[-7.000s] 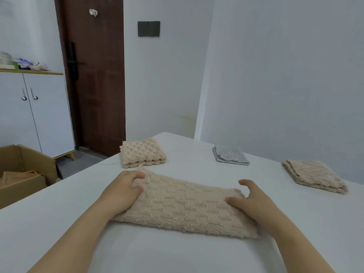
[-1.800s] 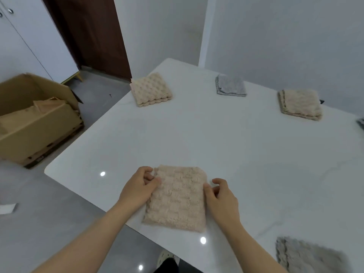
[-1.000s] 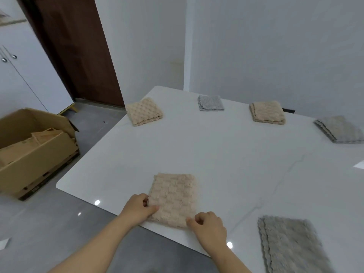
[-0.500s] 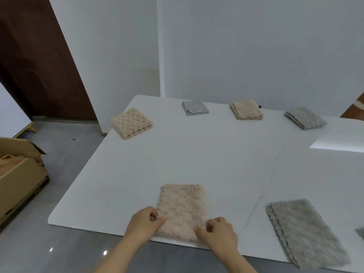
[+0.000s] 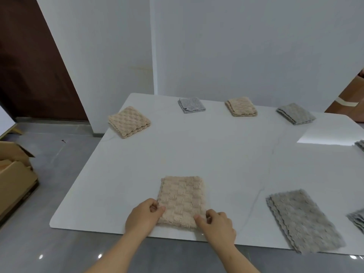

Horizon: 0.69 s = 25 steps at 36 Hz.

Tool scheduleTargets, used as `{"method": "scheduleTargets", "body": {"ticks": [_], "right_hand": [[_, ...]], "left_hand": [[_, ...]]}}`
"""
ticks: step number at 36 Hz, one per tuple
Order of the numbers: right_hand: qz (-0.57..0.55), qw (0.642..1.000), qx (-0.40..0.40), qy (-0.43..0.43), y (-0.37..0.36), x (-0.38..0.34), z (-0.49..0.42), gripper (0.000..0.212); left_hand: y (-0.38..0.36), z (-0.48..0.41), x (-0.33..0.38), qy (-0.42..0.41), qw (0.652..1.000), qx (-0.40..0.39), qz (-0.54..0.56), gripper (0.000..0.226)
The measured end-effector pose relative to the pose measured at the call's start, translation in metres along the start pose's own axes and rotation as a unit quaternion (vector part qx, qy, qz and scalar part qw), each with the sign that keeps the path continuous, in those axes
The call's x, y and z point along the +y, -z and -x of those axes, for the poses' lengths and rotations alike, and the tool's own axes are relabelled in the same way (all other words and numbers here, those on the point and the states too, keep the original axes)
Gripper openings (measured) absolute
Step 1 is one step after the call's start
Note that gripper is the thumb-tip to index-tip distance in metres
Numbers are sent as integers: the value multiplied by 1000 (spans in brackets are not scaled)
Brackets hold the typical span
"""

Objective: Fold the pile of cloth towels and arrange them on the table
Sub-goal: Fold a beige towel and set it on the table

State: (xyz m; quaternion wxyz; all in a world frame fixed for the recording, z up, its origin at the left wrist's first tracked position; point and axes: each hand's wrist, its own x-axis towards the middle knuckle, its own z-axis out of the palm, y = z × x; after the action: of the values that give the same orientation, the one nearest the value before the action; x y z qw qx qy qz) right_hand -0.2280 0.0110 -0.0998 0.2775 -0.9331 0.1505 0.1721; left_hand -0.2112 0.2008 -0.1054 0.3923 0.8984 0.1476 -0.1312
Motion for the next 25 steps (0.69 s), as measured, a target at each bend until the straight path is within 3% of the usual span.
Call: {"method": "scheduleTargets", "body": {"ticks": [3,7,11,15,19,25], "right_hand": [[-10,1000,3,4,0,2,0,24],[-69,997,-6,13,4,8,-2,21],[-161,985,-48,25,14,17,-5,16],[-205,975,-75,49,31,29,-10,10],[-195,976,-82,62,52,49,-17,8],[-162,978,-103,83,76,78,-27,6]], "left_hand": [[-4,1,4,8,1000,-2,-27,12],[-8,3,13,-7,998,34,-59,48],[-14,7,32,-116,974,92,-172,48],[-37,8,62,-208,949,36,-235,47],[-62,2,93,-161,935,-49,-313,50],[-85,-2,106,-51,929,-64,-360,56]]}}
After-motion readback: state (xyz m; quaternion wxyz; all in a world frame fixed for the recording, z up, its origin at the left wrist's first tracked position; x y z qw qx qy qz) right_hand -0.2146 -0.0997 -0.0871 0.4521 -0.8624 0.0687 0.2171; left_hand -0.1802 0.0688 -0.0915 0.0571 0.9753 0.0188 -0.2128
